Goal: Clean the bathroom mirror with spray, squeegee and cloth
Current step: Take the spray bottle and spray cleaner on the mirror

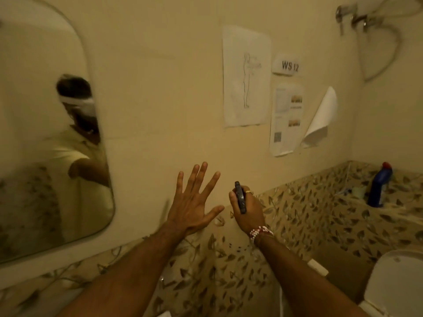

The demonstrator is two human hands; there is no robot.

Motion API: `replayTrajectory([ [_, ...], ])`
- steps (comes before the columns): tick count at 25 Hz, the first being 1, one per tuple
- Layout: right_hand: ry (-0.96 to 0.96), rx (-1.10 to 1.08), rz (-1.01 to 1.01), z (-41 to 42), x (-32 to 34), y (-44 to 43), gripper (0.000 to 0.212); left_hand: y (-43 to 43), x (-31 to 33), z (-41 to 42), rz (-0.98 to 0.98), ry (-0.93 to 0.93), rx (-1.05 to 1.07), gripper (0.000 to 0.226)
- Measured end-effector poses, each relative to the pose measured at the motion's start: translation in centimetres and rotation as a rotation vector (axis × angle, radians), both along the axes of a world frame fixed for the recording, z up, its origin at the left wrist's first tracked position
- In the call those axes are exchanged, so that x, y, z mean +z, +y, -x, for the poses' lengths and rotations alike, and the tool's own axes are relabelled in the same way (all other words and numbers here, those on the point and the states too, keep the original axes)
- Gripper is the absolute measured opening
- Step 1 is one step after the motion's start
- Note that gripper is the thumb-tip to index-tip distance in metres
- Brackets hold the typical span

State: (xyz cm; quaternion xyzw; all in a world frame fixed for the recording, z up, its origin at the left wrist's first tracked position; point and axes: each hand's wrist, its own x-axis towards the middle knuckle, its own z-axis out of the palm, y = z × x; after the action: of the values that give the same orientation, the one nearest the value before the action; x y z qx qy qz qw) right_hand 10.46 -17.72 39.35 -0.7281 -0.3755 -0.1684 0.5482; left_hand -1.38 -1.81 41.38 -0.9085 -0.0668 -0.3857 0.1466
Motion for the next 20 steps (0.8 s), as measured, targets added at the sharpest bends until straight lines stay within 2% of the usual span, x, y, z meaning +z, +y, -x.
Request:
replayTrajectory([
  [5,-0.055,0.055,-0.135,3.4,7.1,2.8,0.019,1.9,5.8,5.3,-0.072,-0.072,0.077,0.089],
  [14,0.078,0.252,-0.313,16.2,22.7,10.6,0.030,8.3,16.2,21.0,-0.167,-0.176,0.299,0.088],
  [20,0.044,0.277,-0.270,24.5,28.4,13.8,0.033,11.2,19.5,30.8,-0.218,-0.232,0.402,0.084],
])
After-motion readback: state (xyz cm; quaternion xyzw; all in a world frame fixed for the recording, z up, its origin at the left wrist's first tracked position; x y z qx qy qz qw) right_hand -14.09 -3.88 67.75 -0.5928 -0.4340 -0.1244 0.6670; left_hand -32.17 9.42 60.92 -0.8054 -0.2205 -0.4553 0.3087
